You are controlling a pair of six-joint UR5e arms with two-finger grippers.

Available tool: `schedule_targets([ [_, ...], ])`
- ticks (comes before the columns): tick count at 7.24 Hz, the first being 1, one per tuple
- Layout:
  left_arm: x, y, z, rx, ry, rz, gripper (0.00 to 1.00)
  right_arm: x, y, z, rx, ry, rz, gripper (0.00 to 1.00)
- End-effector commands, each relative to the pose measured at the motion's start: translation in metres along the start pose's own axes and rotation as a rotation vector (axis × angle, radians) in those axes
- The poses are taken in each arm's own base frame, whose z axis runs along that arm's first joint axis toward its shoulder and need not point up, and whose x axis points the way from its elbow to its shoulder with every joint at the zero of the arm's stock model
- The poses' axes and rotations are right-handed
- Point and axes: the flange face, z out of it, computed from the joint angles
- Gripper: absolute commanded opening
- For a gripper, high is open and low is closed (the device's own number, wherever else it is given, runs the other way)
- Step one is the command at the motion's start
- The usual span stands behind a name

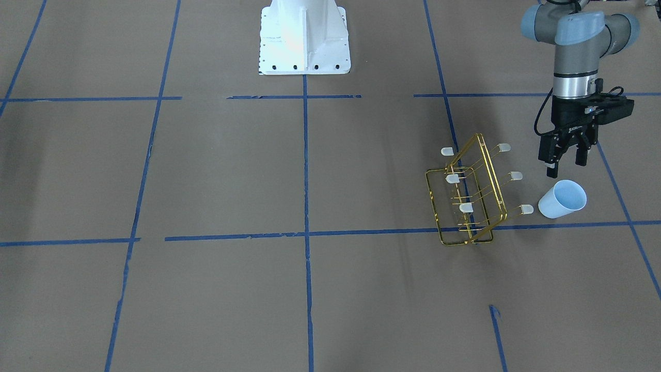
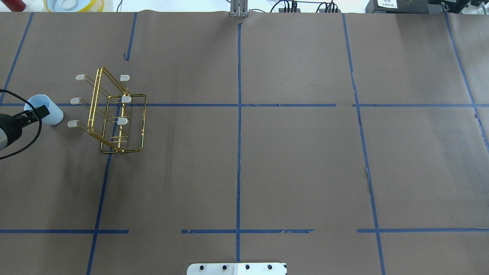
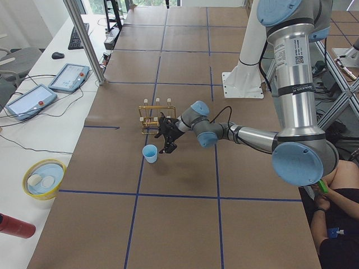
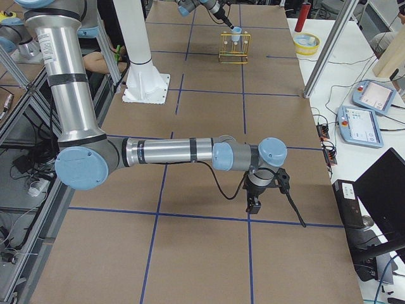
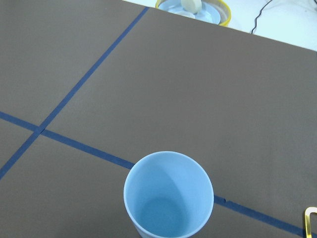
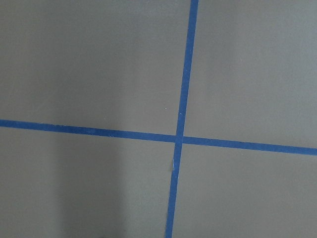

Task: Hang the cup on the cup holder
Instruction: 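Lower the left gripper over the cup and close on its rim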

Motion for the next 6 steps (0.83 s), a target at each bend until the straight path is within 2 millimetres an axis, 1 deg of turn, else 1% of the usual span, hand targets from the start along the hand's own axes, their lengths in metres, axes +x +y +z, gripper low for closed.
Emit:
schedule_targets([
  [1,-0.003,0.026,0.008,0.099,-0.014,0.056,1.0,0.0,0.0,0.0,0.001,0.0,-0.001,1.0],
  [3,-0.003,0.045,0.012,0.119,-0.019,0.092,1.0,0.0,0.0,0.0,0.0,0.0,0.0,1.0],
  [4,-0.006,0.052,0.018,0.143,-0.028,0.11,1.0,0.0,0.0,0.0,0.001,0.0,-0.001,1.0],
  [6,-0.008,0.055,0.03,0.206,-0.02,0.107,1.0,-0.001,0.0,0.0,0.0,0.0,-0.002,1.0],
])
